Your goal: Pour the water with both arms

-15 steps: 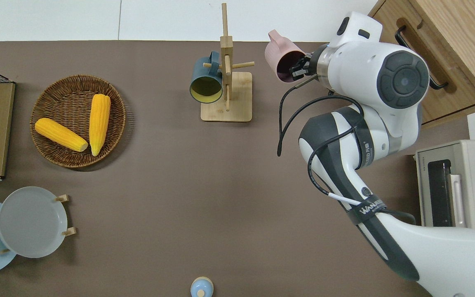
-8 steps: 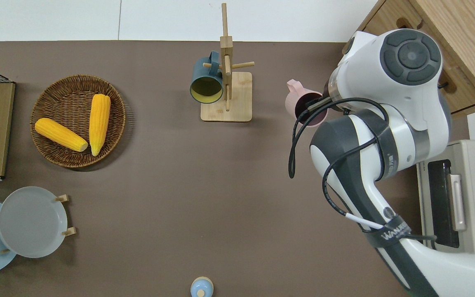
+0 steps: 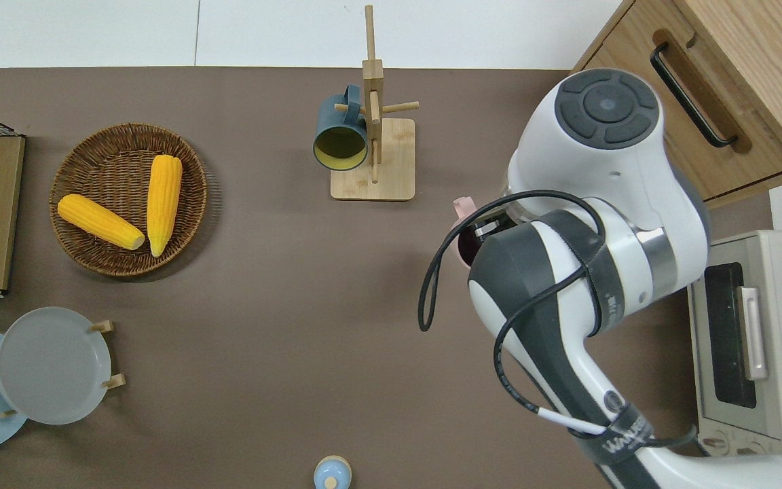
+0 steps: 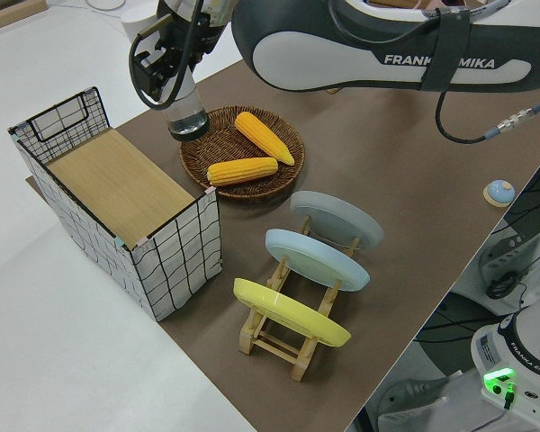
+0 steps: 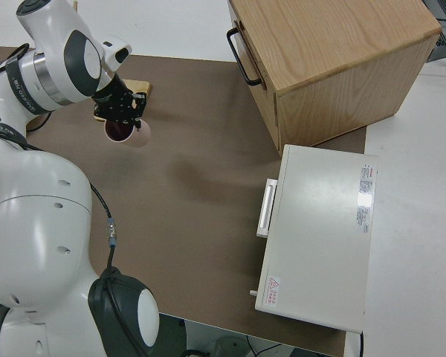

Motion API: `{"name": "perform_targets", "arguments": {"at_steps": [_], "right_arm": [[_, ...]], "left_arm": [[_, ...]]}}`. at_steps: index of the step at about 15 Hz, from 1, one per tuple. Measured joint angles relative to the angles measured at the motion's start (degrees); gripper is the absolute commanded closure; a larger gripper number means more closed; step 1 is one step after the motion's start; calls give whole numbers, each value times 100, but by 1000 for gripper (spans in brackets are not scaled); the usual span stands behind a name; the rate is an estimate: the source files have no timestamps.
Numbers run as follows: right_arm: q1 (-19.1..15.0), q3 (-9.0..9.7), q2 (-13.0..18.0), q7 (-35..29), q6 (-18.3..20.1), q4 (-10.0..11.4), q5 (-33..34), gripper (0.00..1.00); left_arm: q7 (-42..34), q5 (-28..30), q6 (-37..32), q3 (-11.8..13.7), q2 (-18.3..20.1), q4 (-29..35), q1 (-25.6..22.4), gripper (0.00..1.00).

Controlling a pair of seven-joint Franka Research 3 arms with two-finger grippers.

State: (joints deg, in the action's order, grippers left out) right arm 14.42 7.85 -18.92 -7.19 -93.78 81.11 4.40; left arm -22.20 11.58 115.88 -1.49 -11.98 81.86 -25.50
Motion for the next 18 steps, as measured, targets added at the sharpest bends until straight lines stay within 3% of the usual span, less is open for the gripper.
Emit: {"name": "perform_targets", "arguments": {"at_steps": [5,7,9,12,15,18], "right_arm": [[541,16,-231,-1683,23,-45,-706,1000],[881,37,-586,-2565,-60,-334,-792,1000],[1268,81,-1067,-3456,-439,-690,-917,1000],[1614,83,-1478,-4103,-1025,-880,-1154,1000],[1763,82,-1684,-4471,-1523,-923,-1314,1000],[1883,82,-1906,-4713,-2290,-928,-1559,1000]], "left_arm": [[696,-79,562,-9,825,1258,485,1000],[845,-81,736,-27,1219,1803,601,1000],[1067,-222,909,-134,1560,2259,644,1000],[1872,-748,1237,-536,1847,2824,654,1000],[2418,-813,1306,-1013,2008,3175,683,1000],[2723,-817,1324,-1420,2239,3581,717,1000]]}}
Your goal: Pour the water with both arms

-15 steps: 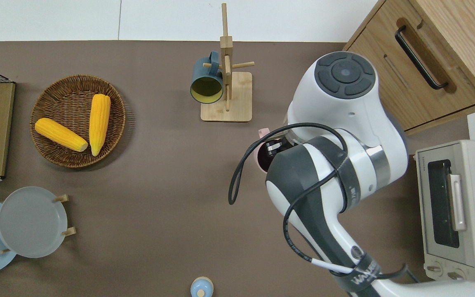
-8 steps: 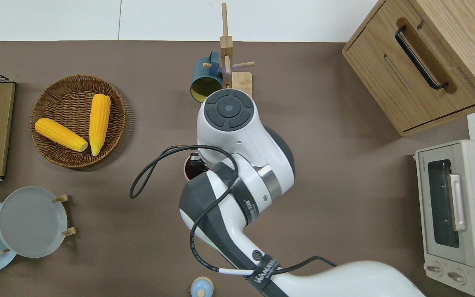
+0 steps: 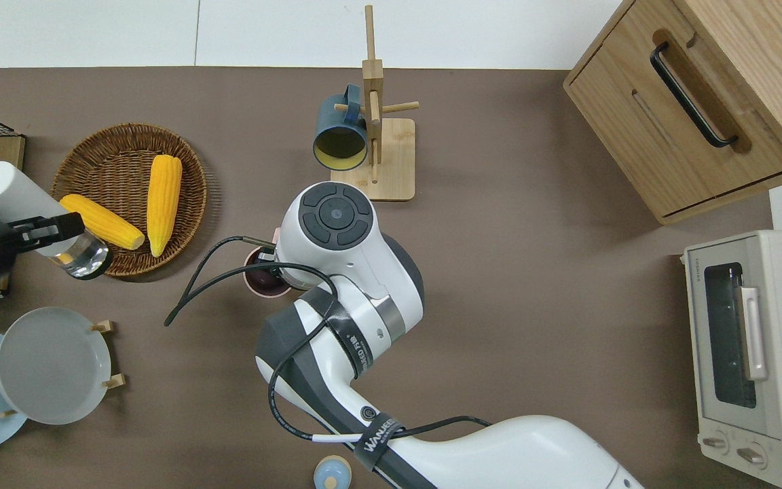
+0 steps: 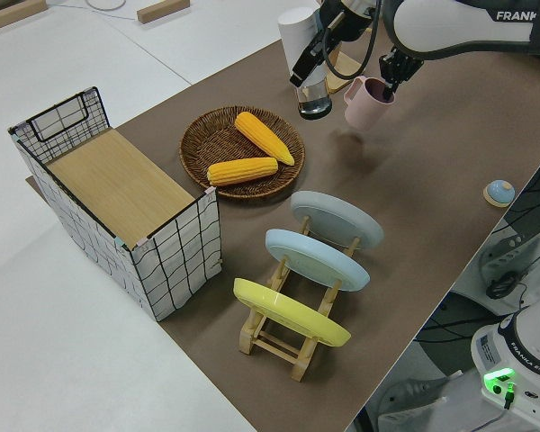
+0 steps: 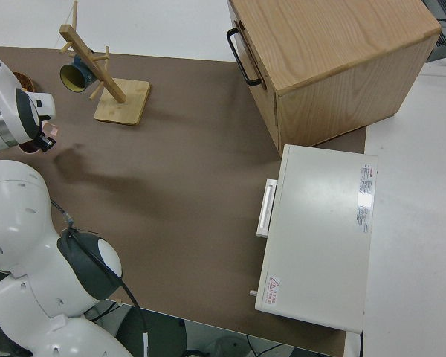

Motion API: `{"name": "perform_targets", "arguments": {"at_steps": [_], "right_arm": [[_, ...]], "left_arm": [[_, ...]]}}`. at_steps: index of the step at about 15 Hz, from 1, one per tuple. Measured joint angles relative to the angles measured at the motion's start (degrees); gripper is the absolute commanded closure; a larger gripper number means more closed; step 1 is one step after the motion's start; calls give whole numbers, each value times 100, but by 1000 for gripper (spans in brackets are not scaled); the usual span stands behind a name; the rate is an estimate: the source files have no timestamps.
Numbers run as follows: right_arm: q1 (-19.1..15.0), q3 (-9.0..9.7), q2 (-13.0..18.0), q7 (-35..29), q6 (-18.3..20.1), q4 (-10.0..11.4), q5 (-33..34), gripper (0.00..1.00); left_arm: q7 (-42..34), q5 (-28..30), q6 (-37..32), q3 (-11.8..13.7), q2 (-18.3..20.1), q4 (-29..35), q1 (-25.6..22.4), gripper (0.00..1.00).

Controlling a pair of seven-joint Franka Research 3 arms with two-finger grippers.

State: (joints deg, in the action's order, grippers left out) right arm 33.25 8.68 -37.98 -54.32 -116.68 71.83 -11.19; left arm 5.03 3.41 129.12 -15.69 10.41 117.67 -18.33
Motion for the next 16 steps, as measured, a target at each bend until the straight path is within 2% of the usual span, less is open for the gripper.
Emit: {"name": "perform_targets", "arguments": {"at_steps": [2,3,4,5,9,12,16], "right_arm": [[106,0,-189,-151,-316,-2,-10,1000],[124,0,-236,-169,-338,-2,-11,810],[134,-2,-260,-182,-341,-3,-11,379],[136,-3,-261,-185,-345,-5,-11,15],[161,-14,-260,-185,-451,-53,-11,11],[163,-68,-226,-185,-392,-135,27,11],[1,-194,355,-185,546,-298,272,11]], "left_arm": [[59,6,18,-124,139,222,50,1000],[75,17,26,-125,174,286,108,1000],[89,18,37,-124,193,326,145,1000],[92,19,44,-124,202,344,149,1000],[100,32,48,-118,210,355,149,1000],[109,35,49,-118,214,357,149,1000],[111,111,49,-125,217,389,189,1000]]}}
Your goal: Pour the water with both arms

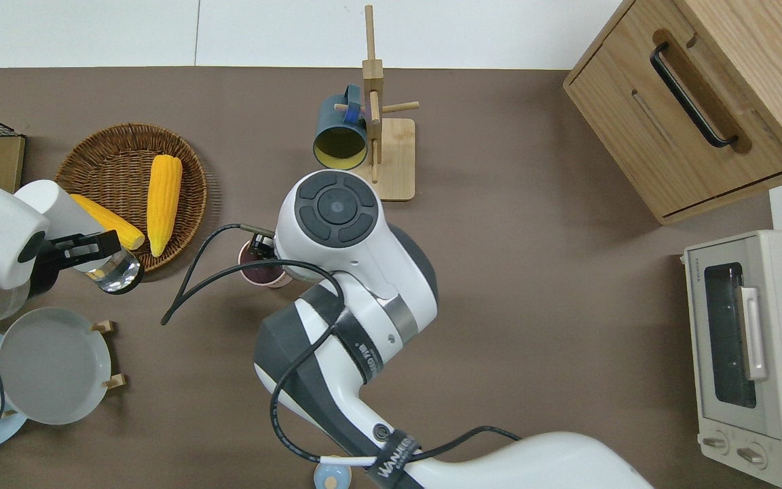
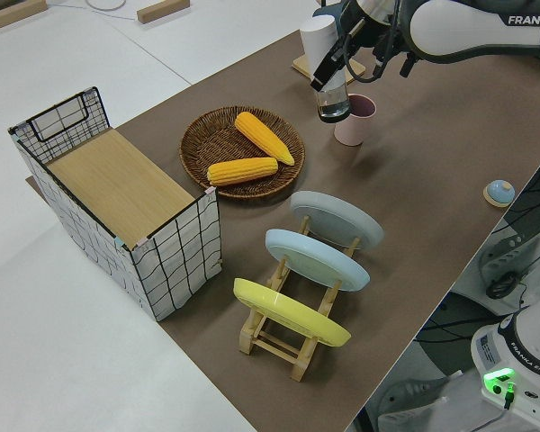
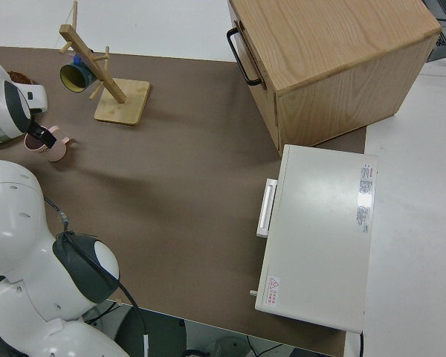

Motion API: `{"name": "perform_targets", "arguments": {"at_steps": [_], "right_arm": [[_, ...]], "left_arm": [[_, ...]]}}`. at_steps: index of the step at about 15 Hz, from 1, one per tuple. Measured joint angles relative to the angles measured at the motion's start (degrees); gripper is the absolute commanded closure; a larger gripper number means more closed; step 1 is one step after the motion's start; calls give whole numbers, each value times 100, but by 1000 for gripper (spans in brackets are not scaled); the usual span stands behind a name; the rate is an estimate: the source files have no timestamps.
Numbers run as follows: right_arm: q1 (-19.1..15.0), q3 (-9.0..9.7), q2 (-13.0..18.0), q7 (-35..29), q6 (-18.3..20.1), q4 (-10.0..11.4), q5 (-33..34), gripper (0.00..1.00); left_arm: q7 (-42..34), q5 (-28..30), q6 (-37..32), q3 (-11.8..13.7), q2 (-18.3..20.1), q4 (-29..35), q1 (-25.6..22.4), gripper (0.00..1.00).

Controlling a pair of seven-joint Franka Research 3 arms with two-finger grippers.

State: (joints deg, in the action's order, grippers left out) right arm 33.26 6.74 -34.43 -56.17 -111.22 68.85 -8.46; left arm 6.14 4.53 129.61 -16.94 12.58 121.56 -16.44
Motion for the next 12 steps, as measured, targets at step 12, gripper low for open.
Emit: {"name": "perform_targets", "arguments": {"at_steps": [12], "right_arm": [[-1917,-50,1716,3149,2596,105,817,9]], "left_arm": [[20,423,-6,-27,81,663,1234,1000]]}}
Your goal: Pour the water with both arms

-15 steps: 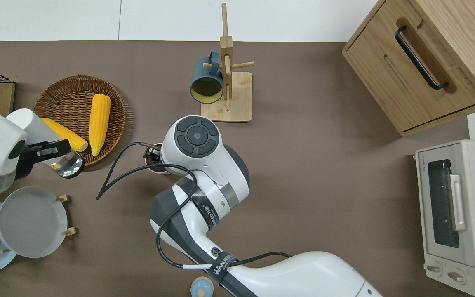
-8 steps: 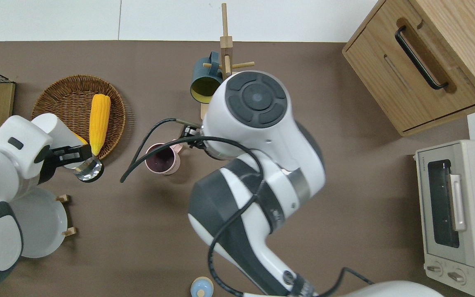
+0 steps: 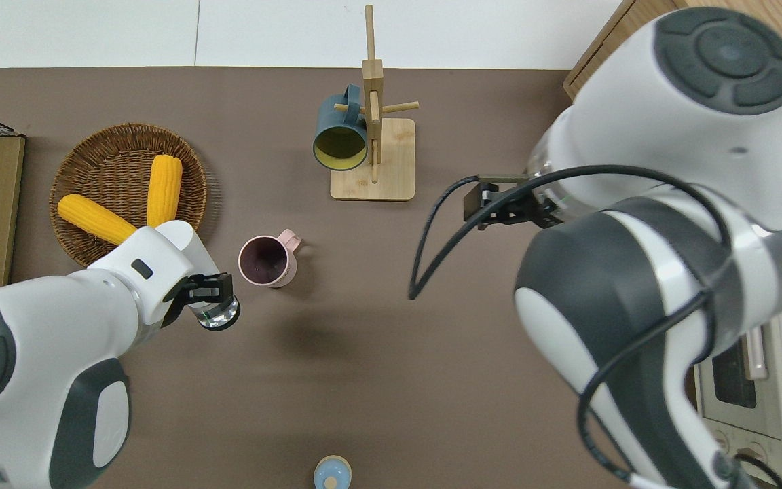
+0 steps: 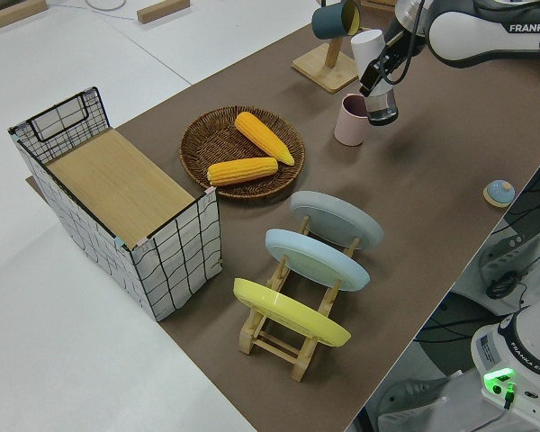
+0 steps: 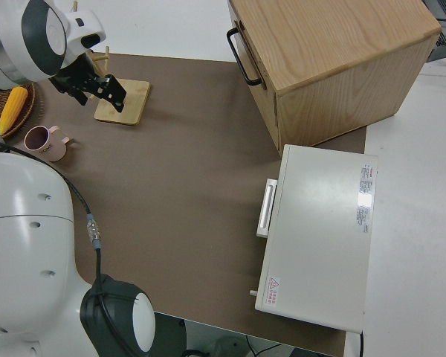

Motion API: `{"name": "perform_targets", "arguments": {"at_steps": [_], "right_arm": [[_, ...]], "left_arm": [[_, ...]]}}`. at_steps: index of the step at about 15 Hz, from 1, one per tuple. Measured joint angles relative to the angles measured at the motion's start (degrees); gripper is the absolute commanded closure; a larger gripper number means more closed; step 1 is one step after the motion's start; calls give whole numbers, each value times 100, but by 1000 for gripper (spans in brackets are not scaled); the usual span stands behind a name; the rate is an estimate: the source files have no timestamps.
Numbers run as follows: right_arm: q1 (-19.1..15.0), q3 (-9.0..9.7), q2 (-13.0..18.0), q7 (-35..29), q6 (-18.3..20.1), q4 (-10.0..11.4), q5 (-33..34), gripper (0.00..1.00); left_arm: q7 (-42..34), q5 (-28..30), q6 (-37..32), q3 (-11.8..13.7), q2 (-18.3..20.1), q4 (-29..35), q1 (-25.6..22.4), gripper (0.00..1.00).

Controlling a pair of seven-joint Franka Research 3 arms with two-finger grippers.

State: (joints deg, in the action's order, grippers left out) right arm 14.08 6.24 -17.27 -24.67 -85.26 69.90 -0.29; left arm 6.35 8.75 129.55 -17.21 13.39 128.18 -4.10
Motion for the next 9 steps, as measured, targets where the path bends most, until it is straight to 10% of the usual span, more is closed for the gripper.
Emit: {"name": "perform_targets", "arguments": {"at_steps": [9], "right_arm": [[-1384,-3,614,1970,408,377,8,9]], "left_arm": [[0,395,4,-3,536,719,450,1000]]}}
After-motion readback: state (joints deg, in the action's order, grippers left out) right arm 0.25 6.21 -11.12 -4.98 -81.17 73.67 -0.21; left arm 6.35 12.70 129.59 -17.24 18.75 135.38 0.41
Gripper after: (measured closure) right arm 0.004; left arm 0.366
